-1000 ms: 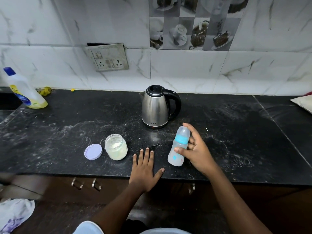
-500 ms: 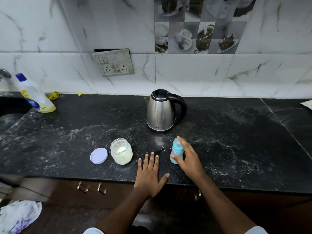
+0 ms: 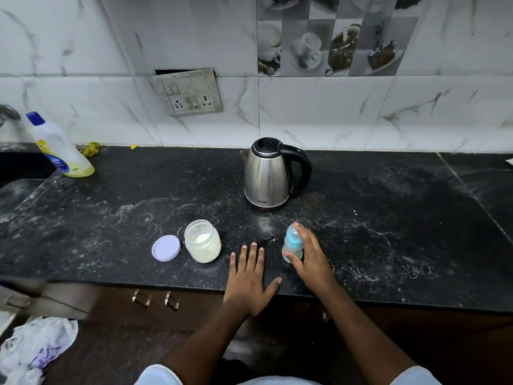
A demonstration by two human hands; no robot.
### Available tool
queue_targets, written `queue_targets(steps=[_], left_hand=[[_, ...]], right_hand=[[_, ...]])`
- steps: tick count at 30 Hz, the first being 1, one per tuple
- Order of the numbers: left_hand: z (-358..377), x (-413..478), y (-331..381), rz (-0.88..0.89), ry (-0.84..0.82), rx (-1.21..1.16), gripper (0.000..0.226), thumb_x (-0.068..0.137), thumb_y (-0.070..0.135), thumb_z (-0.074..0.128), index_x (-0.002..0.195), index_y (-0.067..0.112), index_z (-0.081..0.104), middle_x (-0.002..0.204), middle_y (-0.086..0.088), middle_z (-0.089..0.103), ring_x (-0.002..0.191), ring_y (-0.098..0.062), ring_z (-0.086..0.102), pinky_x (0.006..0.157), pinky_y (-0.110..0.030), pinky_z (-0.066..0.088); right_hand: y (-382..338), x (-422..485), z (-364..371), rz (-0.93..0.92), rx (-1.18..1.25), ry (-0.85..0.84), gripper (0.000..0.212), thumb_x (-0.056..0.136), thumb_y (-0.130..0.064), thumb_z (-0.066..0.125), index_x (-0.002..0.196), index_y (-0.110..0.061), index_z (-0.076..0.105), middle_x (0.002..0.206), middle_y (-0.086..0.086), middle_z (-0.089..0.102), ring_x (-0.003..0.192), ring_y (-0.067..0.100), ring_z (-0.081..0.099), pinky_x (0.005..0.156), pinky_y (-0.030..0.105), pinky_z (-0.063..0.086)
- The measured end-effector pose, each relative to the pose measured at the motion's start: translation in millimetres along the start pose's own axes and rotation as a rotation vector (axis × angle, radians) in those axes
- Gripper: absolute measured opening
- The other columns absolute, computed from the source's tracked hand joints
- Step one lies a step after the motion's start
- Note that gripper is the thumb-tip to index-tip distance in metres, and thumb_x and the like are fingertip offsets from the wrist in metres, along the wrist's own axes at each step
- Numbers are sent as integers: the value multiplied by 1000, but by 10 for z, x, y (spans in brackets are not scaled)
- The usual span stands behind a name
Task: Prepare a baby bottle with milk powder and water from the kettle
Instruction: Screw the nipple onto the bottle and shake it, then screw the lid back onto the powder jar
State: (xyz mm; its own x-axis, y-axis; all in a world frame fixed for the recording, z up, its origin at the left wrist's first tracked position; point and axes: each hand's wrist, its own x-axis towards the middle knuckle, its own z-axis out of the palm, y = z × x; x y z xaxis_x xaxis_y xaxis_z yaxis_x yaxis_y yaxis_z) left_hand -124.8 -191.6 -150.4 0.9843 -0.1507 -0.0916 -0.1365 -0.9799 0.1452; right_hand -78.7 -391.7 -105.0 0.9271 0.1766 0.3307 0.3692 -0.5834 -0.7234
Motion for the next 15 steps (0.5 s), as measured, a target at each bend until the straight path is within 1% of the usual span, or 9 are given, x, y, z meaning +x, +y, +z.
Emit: queue_targets(steps=[2,4,7,8,10,11,12,13,15], left_hand=[[-1,-3,-7,-2,0,-2,101,99,83,11,174,15,3,183,-10,-5,168,-32,-12,130,-54,-20],[5,-7,-5,-4,-1,-5,102,99,83,11,174,15,2,183,-9,-6,168,-31,-13,130,-54,-21],[-8,-3,-3,-13,-10,-26,103,98,84,11,174,16,1,183,-8,-8,168,-30,-15,129,-53,-22],[-13,4,-7,-15,-15,-34,104,97,85,12,174,16,0,183,-8,-9,168,-30,-16,128,-53,-23],[-26,15,-19,-17,-21,-59,105,95,86,14,173,17,-3,182,-7,-13,167,-28,-20,127,-51,-27],[-41,20,-26,-14,-19,-82,106,95,87,15,173,18,-4,182,-7,-14,167,-27,-22,127,-51,-28],[-64,19,-30,-11,-15,-110,106,95,87,18,173,19,-4,182,-6,-16,166,-25,-24,126,-50,-28],[-100,11,-29,-6,-5,-137,105,95,86,20,173,20,-3,182,-5,-17,164,-23,-27,127,-51,-27],[-217,-6,-25,19,30,-189,103,97,84,25,174,20,-1,181,-2,-18,161,-19,-31,131,-53,-21]], right_hand=[[-4,3,-5,-1,5,-12,91,92,-10,79,157,-46,27,151,-6,39,139,-21,29,110,1,25],[1,-7,-9,-2,12,-24,104,90,-10,81,159,-55,18,154,-7,36,141,-22,26,111,1,23],[1,-24,-18,32,35,-41,120,84,-16,88,158,-62,5,161,-11,28,145,-22,18,114,3,21],[3,-28,-26,42,51,-31,123,82,-18,89,157,-63,2,164,-12,25,148,-19,17,119,9,23],[2,-34,-66,50,73,-2,124,82,-21,89,157,-62,-1,170,-18,17,157,0,20,126,34,30],[-3,-27,-96,46,78,11,124,83,-20,89,158,-61,-1,171,-20,14,158,10,23,126,45,32],[-12,-19,-124,39,78,26,123,84,-21,89,158,-60,-2,172,-19,13,158,17,26,124,52,34],[-31,-13,-150,31,77,47,121,85,-25,87,159,-59,-2,173,-16,15,158,20,27,123,55,35],[-111,3,-208,25,73,107,108,88,-43,78,160,-57,-1,174,-7,19,158,20,26,124,55,33]])
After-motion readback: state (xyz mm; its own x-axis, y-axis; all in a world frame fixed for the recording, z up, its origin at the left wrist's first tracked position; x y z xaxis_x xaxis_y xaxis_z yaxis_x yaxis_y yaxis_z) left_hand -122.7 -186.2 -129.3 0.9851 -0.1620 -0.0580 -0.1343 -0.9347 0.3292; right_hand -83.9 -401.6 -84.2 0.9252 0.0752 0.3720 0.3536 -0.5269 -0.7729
